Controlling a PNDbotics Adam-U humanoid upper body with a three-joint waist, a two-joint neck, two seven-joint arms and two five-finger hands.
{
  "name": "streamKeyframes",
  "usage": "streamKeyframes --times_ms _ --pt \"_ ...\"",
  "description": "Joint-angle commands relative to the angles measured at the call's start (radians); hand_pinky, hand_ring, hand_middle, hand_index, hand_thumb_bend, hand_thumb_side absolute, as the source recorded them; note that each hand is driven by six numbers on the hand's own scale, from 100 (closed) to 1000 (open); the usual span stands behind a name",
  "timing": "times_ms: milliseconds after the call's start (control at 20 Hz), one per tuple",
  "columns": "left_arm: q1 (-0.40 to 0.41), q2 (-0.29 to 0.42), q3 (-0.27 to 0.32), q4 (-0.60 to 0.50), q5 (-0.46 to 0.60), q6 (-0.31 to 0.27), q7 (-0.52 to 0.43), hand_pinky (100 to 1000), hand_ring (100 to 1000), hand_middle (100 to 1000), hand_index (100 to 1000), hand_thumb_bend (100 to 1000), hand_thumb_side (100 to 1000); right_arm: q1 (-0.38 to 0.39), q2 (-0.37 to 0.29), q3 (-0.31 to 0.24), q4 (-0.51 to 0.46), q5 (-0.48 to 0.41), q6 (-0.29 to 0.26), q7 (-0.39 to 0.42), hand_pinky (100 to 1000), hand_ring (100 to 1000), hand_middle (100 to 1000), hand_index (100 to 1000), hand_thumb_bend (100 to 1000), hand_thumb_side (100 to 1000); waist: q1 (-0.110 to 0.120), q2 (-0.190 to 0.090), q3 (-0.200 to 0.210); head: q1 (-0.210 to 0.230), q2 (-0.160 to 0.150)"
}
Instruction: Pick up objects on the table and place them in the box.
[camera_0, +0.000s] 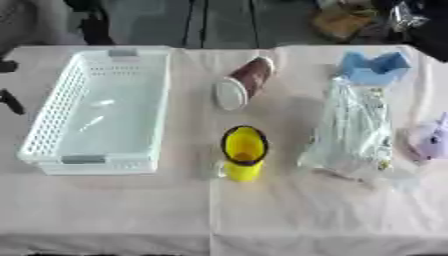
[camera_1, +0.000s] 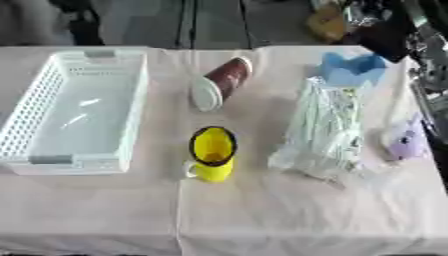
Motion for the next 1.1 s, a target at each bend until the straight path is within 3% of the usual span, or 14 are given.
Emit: streamKeyframes --times_ms 50,650,1100 --pt "-0.005 0.01 0.009 -0.019 -0.005 0.001 0.004 360 761 763 778 256 931 -0.018 -0.037 -0.012 -0.02 -0.006 0.001 -0.004 577 669 810 894 100 505 -0.001 -0.008 0.0 -0.001 -0.013" --pt "-0.005 0.009 0.008 -0.023 -0.004 0.003 0.004 360 762 763 779 256 929 -0.013 -0.04 -0.012 -0.028 -0.002 0.013 -0.013 576 666 811 894 100 502 0.0 -0.009 -0.003 -0.02 -0.015" --pt "-0.009 0.01 0.006 -0.025 -0.005 0.004 0.001 359 763 762 778 257 927 -0.007 -0.047 -0.029 -0.03 0.005 0.026 -0.027 579 670 809 896 100 498 -0.006 -0.004 -0.005 -0.137 -0.019"
